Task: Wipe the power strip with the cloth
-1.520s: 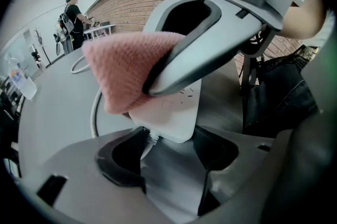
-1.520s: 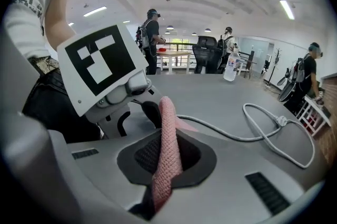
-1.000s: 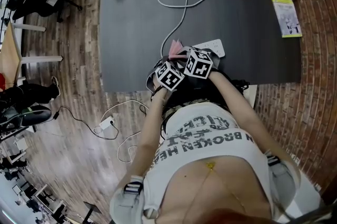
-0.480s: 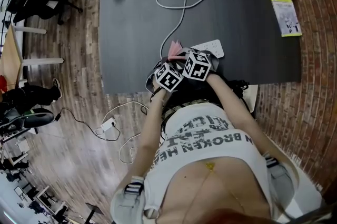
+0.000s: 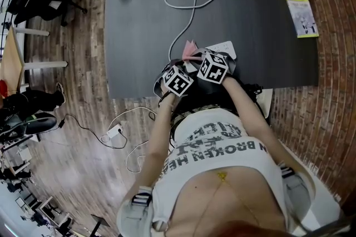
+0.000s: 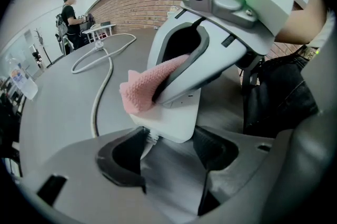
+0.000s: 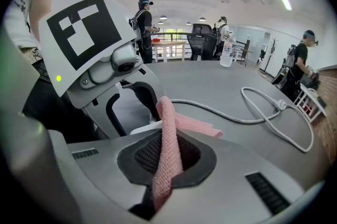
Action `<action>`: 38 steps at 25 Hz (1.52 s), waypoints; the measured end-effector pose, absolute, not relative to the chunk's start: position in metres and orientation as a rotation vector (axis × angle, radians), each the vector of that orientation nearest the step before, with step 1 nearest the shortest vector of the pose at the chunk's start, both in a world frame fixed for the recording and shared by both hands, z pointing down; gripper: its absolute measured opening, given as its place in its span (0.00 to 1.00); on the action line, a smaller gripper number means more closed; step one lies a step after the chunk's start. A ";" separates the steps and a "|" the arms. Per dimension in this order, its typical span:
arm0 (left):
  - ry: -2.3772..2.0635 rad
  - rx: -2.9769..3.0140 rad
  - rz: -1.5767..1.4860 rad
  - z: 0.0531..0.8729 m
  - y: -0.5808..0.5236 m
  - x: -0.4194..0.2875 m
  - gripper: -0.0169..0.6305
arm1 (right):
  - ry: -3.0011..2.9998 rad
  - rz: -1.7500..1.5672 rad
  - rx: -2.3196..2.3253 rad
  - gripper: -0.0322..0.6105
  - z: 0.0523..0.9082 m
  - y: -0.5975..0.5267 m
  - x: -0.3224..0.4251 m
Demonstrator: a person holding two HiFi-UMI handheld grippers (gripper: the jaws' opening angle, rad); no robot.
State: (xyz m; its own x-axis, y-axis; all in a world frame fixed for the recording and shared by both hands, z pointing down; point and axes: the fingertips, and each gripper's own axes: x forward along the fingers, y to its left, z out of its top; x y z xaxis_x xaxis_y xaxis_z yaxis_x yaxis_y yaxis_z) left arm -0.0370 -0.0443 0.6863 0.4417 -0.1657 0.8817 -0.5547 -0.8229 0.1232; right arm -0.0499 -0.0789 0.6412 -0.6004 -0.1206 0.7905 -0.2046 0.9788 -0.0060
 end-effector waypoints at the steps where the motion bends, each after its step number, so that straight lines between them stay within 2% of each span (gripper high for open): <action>1: -0.609 2.303 1.343 0.686 -0.044 -0.037 0.45 | -2.220 0.122 0.233 0.08 0.641 -0.080 -0.048; 38: -0.589 2.315 1.329 0.683 -0.042 -0.033 0.45 | -2.175 0.196 0.414 0.08 0.642 -0.099 0.023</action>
State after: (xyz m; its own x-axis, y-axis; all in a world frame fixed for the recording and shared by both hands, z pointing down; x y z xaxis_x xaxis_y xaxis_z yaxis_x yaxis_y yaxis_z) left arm -0.0333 -0.0418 0.6834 0.4575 -0.1571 0.8752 -0.5432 -0.8286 0.1352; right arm 0.0227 -0.0994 0.6415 -0.5511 -0.2226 0.8042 -0.3627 0.9319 0.0094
